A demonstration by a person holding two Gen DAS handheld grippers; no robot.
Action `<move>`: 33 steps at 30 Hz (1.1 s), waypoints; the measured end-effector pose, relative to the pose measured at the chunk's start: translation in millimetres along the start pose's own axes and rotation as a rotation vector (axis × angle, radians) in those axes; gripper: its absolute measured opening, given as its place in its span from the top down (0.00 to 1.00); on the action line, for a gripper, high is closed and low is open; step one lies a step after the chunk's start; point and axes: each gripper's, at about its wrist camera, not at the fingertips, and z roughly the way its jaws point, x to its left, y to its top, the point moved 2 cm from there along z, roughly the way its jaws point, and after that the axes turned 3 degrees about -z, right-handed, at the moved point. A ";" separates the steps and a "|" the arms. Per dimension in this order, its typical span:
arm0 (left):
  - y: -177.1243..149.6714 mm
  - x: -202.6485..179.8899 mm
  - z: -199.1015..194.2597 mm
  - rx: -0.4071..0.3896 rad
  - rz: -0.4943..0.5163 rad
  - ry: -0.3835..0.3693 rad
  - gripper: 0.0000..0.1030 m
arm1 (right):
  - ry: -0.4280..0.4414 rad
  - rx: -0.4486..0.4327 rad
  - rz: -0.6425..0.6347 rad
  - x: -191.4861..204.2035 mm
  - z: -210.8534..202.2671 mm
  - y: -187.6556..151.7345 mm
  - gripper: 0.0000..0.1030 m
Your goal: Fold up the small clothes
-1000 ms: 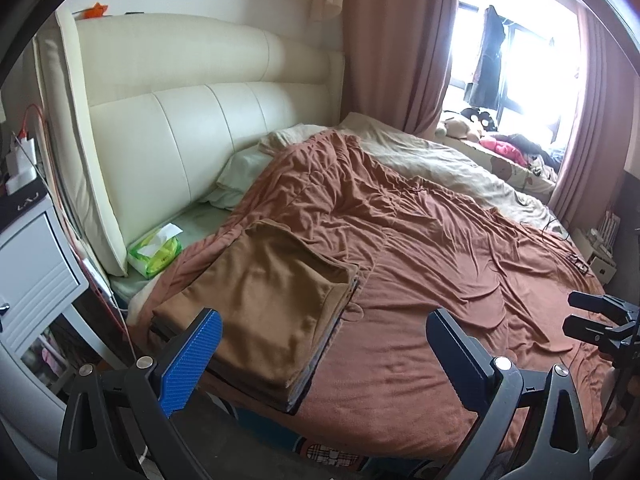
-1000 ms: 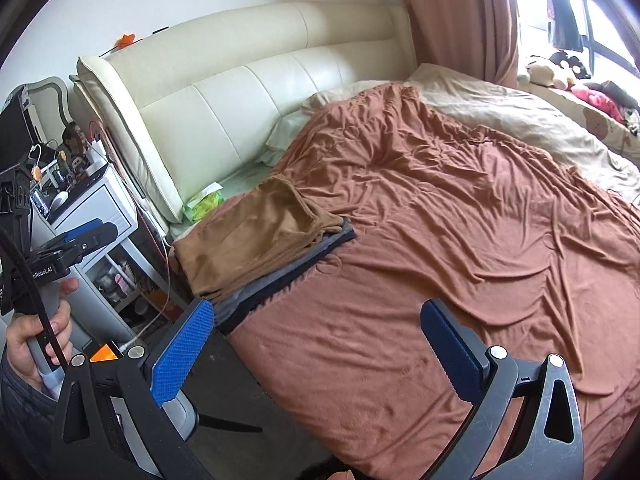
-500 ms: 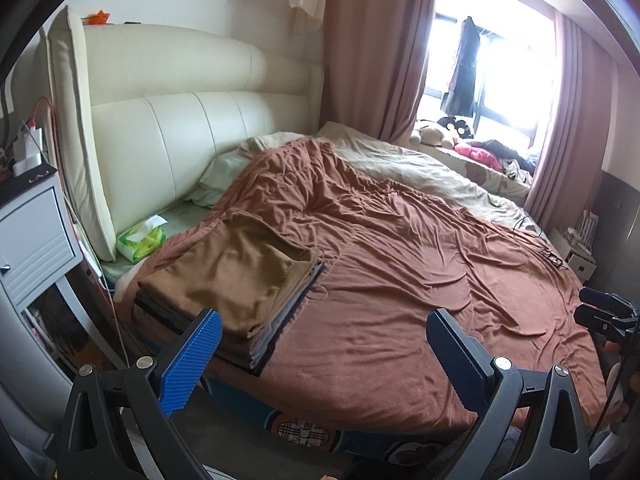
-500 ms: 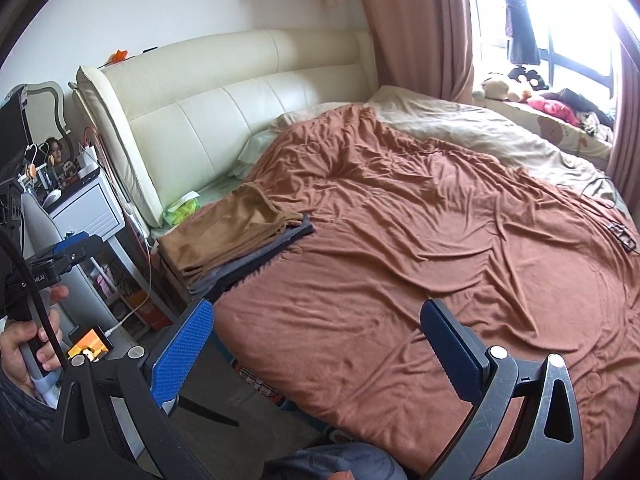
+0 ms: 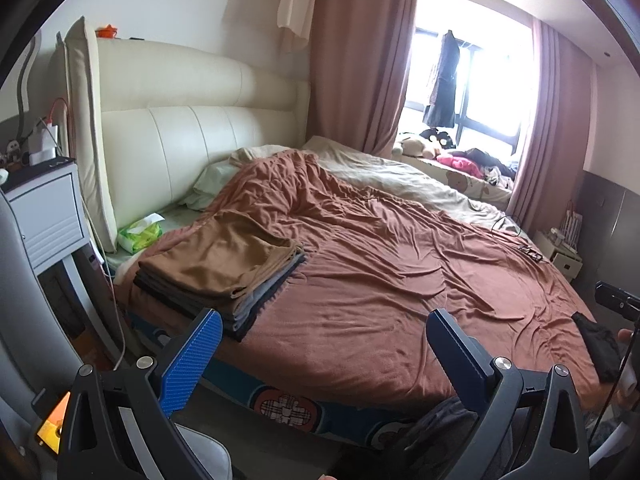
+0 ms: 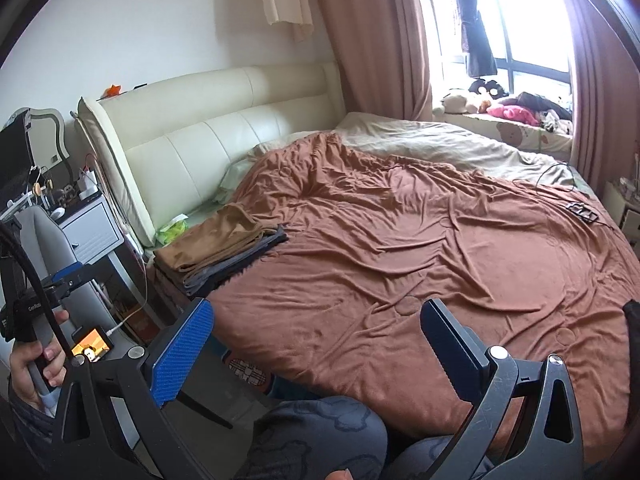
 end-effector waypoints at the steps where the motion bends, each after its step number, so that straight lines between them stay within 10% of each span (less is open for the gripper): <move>1: -3.0 -2.8 -4.5 -0.007 0.007 0.002 0.00 | -0.021 -0.013 -0.009 -0.4 -8.0 -4.6 0.00; 33: -109.6 -77.0 -52.1 -0.086 0.113 -0.022 0.00 | -0.157 -0.085 -0.050 6.7 -68.9 -122.7 0.00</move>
